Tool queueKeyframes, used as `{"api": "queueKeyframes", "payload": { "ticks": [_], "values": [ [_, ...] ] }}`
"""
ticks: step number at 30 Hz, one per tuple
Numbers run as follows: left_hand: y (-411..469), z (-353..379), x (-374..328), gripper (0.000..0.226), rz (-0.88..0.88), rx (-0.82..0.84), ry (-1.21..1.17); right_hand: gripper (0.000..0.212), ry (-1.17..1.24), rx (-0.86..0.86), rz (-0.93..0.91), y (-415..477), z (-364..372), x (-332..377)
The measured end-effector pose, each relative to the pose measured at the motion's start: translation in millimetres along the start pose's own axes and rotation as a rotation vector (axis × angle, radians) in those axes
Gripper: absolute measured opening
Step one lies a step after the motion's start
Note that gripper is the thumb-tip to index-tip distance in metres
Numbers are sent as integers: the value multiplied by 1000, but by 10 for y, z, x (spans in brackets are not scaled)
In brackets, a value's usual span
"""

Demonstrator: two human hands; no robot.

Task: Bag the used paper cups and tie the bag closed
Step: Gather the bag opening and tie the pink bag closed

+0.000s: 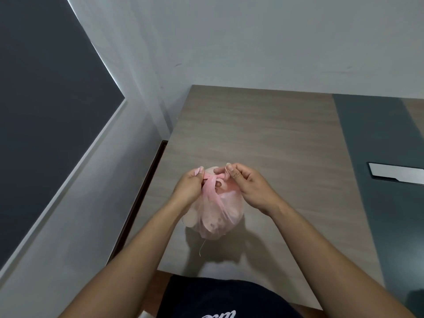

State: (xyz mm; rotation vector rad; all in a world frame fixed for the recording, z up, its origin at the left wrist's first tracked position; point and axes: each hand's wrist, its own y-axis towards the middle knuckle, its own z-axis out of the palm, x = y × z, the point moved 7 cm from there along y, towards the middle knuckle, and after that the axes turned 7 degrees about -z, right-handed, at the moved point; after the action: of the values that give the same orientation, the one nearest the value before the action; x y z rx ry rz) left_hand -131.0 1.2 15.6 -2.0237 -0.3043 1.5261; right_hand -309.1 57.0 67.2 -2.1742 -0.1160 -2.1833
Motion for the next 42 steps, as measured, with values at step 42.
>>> {"api": "queueKeyframes", "payload": {
  "ticks": [42],
  "values": [
    [420,-546,711,15,112,206,108,33,187,-263,494,-273,677,-854]
  ]
}}
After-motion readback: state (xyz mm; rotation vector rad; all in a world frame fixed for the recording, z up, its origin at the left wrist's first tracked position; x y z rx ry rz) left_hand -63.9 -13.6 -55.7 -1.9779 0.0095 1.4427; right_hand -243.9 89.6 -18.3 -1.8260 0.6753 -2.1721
